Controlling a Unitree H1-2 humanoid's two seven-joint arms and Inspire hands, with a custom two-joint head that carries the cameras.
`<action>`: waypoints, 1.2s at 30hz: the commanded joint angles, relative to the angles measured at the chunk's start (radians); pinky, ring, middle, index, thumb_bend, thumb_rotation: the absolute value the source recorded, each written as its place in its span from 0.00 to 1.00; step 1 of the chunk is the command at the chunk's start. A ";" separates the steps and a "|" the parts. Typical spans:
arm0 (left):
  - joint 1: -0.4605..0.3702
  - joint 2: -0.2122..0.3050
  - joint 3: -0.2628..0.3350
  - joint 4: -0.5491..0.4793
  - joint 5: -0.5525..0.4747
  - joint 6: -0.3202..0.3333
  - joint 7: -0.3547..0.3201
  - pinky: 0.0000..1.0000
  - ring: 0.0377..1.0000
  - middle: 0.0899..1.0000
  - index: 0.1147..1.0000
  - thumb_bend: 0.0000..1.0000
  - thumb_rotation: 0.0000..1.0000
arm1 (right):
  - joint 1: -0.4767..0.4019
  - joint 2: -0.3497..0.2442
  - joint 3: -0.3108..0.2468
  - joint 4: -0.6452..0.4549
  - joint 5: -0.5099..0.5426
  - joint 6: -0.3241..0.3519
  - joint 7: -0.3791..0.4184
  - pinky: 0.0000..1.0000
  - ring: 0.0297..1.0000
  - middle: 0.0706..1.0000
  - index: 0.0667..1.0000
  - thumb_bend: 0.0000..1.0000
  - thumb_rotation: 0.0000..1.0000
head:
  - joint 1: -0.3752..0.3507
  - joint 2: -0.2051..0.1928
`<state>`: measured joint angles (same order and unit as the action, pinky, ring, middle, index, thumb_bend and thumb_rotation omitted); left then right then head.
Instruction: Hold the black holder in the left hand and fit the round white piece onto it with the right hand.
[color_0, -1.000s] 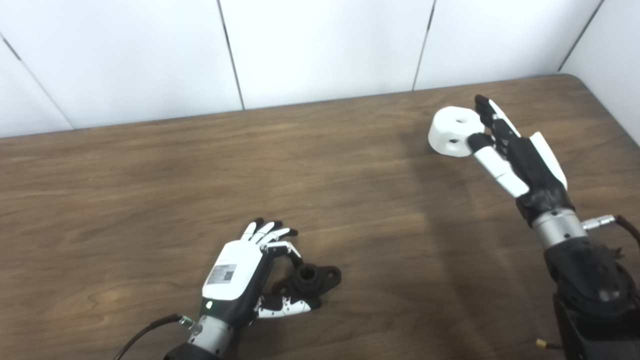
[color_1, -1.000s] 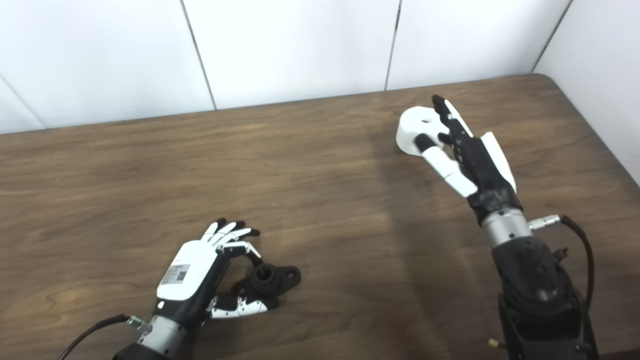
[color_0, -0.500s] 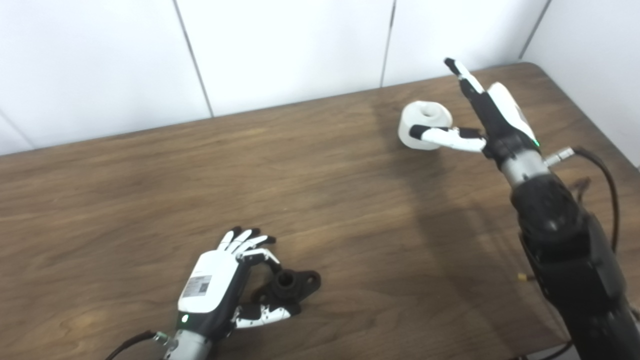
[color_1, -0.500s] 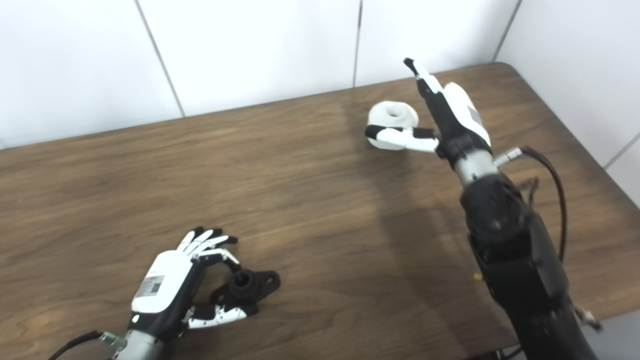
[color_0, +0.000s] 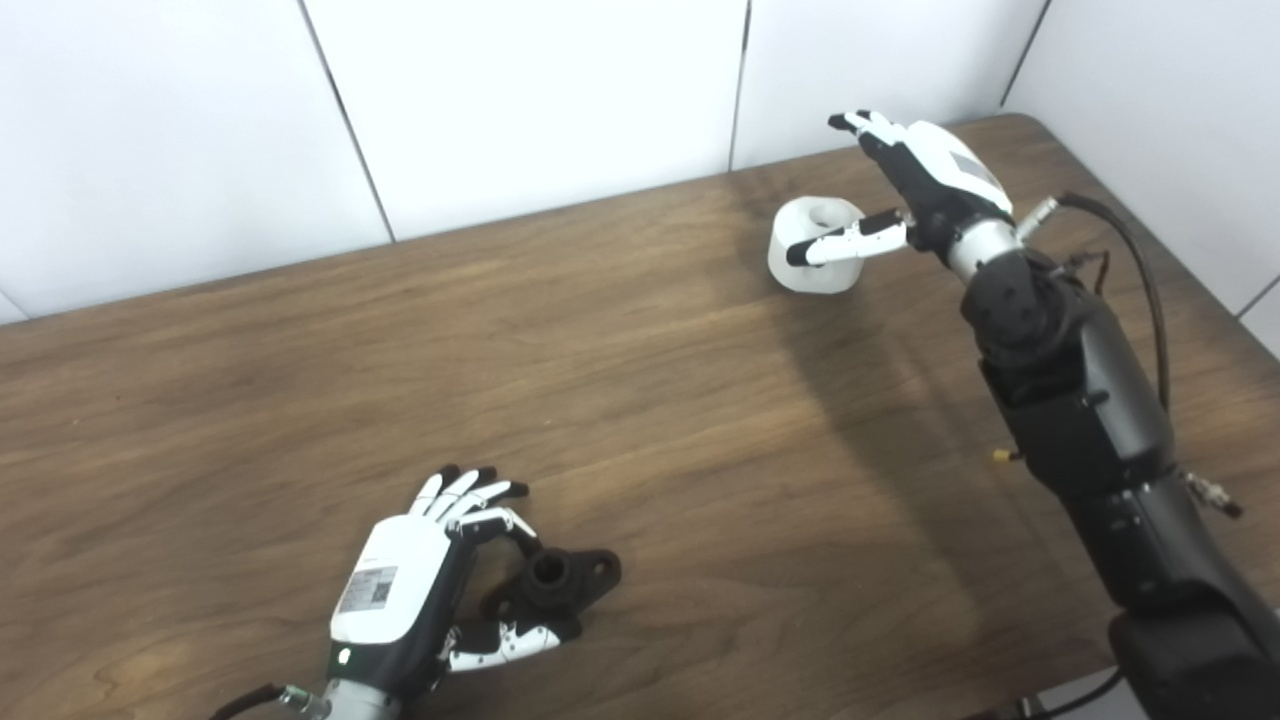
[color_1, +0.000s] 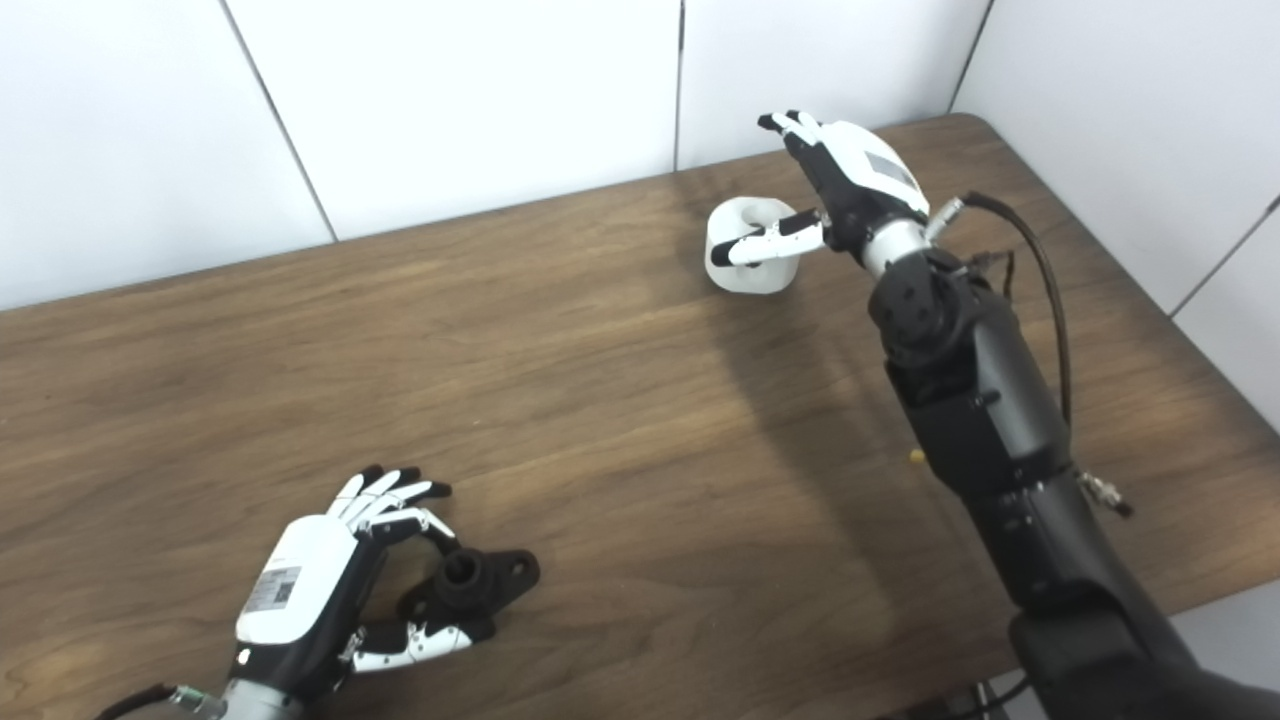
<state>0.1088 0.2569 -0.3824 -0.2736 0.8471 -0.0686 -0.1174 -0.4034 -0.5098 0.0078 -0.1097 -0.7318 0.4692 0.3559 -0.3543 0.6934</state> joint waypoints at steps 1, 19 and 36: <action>0.024 0.032 0.007 0.011 0.015 0.012 -0.027 0.97 0.91 0.81 0.42 0.52 0.05 | -0.057 -0.044 0.000 0.003 -0.026 0.000 0.012 0.98 1.00 1.00 0.92 0.86 0.39 | -0.001 0.001; 0.030 0.029 0.018 0.000 0.005 0.008 -0.015 0.96 0.86 0.79 0.42 0.52 0.05 | -0.119 -0.040 0.017 0.118 -0.129 0.000 0.122 0.99 1.00 1.00 0.89 0.93 0.32 | 0.001 -0.022; 0.034 0.023 0.022 -0.013 0.011 0.015 -0.021 0.95 0.87 0.79 0.42 0.52 0.05 | -0.135 -0.043 0.065 0.147 -0.118 -0.001 0.112 0.97 1.00 0.95 0.75 0.87 0.33 | 0.004 -0.022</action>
<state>0.1230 0.2600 -0.3679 -0.2842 0.8362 -0.0700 -0.1187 -0.4821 -0.5269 0.0807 0.0482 -0.8506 0.4694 0.5005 -0.3497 0.6703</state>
